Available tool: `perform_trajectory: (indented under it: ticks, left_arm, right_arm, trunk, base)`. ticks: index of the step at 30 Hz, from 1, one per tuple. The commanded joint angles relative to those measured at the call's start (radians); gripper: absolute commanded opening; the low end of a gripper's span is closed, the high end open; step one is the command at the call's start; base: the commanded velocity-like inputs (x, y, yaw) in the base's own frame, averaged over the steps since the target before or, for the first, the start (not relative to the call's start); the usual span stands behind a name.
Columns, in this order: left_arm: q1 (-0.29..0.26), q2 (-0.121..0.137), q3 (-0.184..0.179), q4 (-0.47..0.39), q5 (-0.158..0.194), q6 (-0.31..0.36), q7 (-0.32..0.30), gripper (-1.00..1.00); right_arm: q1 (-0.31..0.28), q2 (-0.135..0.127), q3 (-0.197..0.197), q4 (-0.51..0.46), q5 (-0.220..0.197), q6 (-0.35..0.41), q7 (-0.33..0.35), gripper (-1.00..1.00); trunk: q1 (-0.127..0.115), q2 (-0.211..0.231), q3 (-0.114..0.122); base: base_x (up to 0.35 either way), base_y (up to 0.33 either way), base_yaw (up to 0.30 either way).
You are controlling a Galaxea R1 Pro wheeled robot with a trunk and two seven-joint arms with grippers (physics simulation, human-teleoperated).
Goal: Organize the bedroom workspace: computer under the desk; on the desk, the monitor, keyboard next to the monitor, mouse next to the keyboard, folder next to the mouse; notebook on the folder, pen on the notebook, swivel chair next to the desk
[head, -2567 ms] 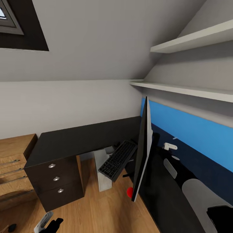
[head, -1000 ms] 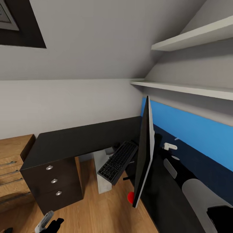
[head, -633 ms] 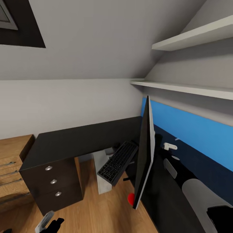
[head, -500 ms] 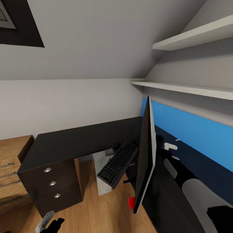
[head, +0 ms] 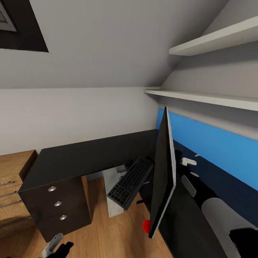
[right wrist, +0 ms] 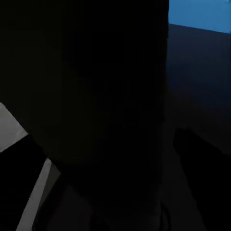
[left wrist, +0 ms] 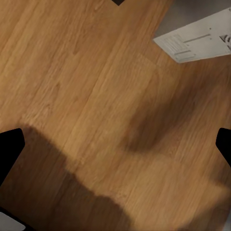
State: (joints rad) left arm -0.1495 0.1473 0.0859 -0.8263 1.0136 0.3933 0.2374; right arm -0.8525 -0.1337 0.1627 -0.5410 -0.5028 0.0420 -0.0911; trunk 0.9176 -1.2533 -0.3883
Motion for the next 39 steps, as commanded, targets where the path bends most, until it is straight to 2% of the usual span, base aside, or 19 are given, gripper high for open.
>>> perform_trajectory:
  ticks: [1,16,24,34,39]
  left_arm:
    - [0.000,0.000,0.001,-0.002,0.010,0.004,0.008,1.00]
    - [0.000,-0.001,0.000,-0.002,0.010,0.004,0.006,1.00]
    - [-0.001,-0.003,0.001,-0.004,0.011,0.005,0.011,1.00]
    - [-0.001,-0.003,0.000,-0.014,0.011,0.004,0.003,1.00]
    - [-0.001,-0.003,0.000,-0.015,0.010,0.003,0.004,1.00]
  right_arm:
    - [0.000,-0.001,0.008,-0.002,-0.010,0.004,-0.009,-1.00]
    - [0.000,-0.002,0.004,-0.009,-0.010,-0.002,-0.007,-1.00]
    - [0.001,-0.003,0.002,-0.080,-0.009,0.006,-0.009,-1.00]
    - [0.001,-0.004,0.001,-0.081,-0.009,0.005,-0.009,-1.00]
    - [0.002,-0.013,0.001,-0.098,-0.009,0.001,-0.009,-1.00]
  trunk:
    - [0.000,-0.001,-0.001]
    - [0.000,-0.001,-0.001]
    - [-0.004,0.006,0.002]
    - [-0.004,0.006,0.002]
    - [-0.004,0.006,0.002]
  base:
    - [0.001,0.000,0.000]
    - [0.000,0.000,0.000]
    - [0.000,0.000,0.000]
    - [0.000,0.000,0.000]
    - [0.000,0.000,0.000]
